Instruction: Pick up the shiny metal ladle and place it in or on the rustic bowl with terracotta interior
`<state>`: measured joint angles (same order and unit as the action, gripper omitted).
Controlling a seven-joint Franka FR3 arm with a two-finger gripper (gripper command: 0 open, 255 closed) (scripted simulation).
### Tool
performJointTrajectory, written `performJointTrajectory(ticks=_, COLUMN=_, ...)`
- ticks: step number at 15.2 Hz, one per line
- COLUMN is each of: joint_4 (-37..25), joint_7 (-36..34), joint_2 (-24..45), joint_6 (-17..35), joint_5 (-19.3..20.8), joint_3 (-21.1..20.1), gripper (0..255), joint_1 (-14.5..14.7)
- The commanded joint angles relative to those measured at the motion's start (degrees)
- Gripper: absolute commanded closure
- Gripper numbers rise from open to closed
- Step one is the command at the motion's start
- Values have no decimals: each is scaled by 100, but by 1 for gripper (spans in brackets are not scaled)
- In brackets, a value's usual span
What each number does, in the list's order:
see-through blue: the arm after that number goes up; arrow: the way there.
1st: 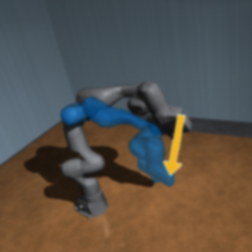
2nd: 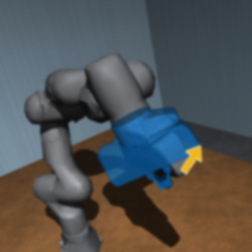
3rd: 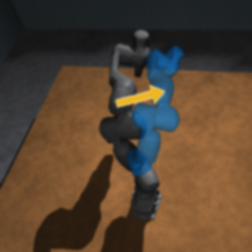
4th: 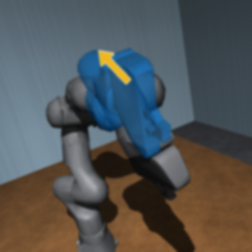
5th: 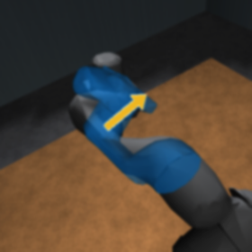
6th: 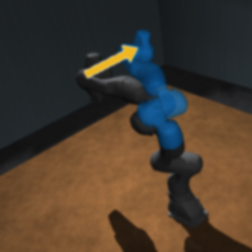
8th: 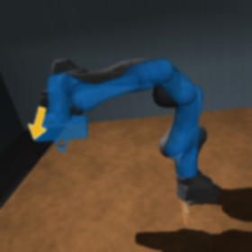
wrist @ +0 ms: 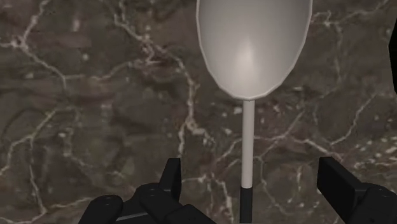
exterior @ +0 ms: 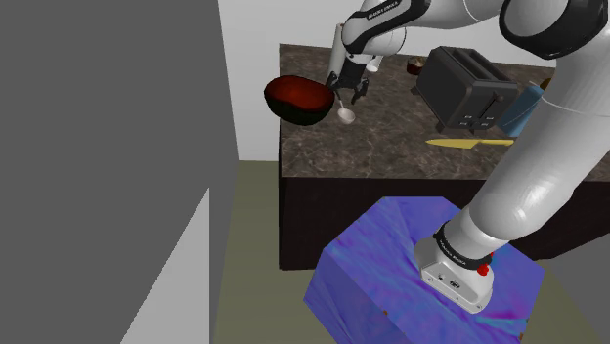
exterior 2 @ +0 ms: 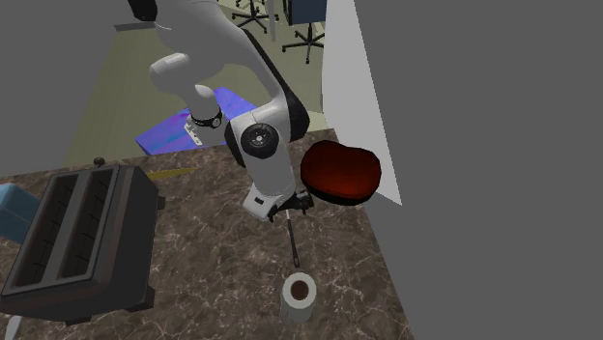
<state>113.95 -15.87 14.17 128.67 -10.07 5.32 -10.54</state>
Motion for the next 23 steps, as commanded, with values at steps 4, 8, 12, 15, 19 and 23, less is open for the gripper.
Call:
performJointTrajectory(ticks=4, joint_4=44, joint_7=8, joint_2=19, joint_6=66, joint_5=-10, joint_3=-4, gripper=0, joint_1=2)
performJointTrajectory(ticks=8, joint_4=44, joint_7=8, joint_2=19, joint_6=65, joint_5=-9, joint_3=-4, gripper=255, joint_1=2)
performJointTrajectory(ticks=12, joint_4=44, joint_7=8, joint_2=19, joint_6=65, joint_5=-9, joint_3=-4, gripper=255, joint_1=2)
performJointTrajectory(ticks=15, joint_4=44, joint_7=8, joint_2=19, joint_6=65, joint_5=-10, joint_3=-4, gripper=255, joint_1=2)
performJointTrajectory(ticks=19, joint_4=-7, joint_7=-20, joint_2=-63, joint_6=-66, joint_5=17, joint_3=4, gripper=255, joint_1=5)
performJointTrajectory(ticks=23, joint_4=-130, joint_7=-73, joint_2=-213, joint_6=-335, joint_5=64, joint_3=16, gripper=255, joint_1=9)
